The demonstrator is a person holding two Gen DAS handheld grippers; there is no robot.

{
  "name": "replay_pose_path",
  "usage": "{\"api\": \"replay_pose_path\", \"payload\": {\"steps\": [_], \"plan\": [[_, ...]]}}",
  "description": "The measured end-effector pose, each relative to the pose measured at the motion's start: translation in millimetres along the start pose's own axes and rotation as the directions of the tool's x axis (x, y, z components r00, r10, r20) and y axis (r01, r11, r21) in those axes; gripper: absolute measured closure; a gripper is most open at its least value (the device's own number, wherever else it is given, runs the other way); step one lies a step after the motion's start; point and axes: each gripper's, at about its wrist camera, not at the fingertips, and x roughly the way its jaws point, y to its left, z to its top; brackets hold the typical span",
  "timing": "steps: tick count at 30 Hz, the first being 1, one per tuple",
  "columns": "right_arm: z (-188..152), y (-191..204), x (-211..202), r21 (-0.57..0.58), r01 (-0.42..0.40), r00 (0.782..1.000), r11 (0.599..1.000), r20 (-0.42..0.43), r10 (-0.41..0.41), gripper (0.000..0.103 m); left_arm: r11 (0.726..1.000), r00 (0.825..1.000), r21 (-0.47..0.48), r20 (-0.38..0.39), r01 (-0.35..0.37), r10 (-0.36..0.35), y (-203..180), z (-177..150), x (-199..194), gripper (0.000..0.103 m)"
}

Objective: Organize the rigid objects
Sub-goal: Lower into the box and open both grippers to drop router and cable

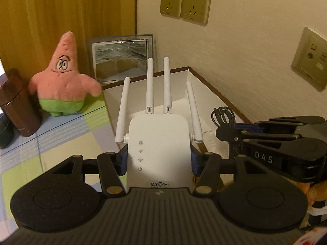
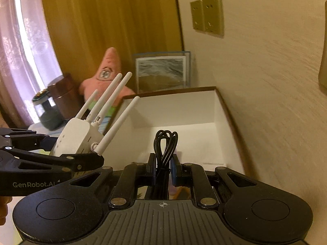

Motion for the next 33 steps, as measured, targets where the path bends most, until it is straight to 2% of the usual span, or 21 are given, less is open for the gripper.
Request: {"api": "replay_pose_path", "payload": {"steps": [9,18,25,31,33], "plan": [[13,-28,51,0.037,0.034,0.998,0.999,-0.057,-0.032,0.093,0.999,0.998,0.021,-0.06,-0.027,0.028,-3,29,62,0.051],[22,-44,95,0.071,0.059,0.992,0.996,-0.116,-0.05,0.093,0.999,0.987,0.039,-0.152,-0.036,0.042,-4,37,124,0.051],[27,-53,122,0.098,0.074,0.985,0.992,-0.163,-0.057,0.093,0.997,0.981,0.068,-0.187,-0.042,0.054,-6,42,156,0.051],[30,-62,126,0.154,0.067,0.983,0.986,-0.181,-0.039,0.093,0.997,0.976,0.067,-0.215,-0.027,0.041,-4,40,170,0.05],[32,-62,126,0.159,0.071,0.983,0.985,-0.18,-0.042,0.093,0.997,0.979,0.072,-0.201,-0.027,0.041,-4,38,169,0.05]]}}
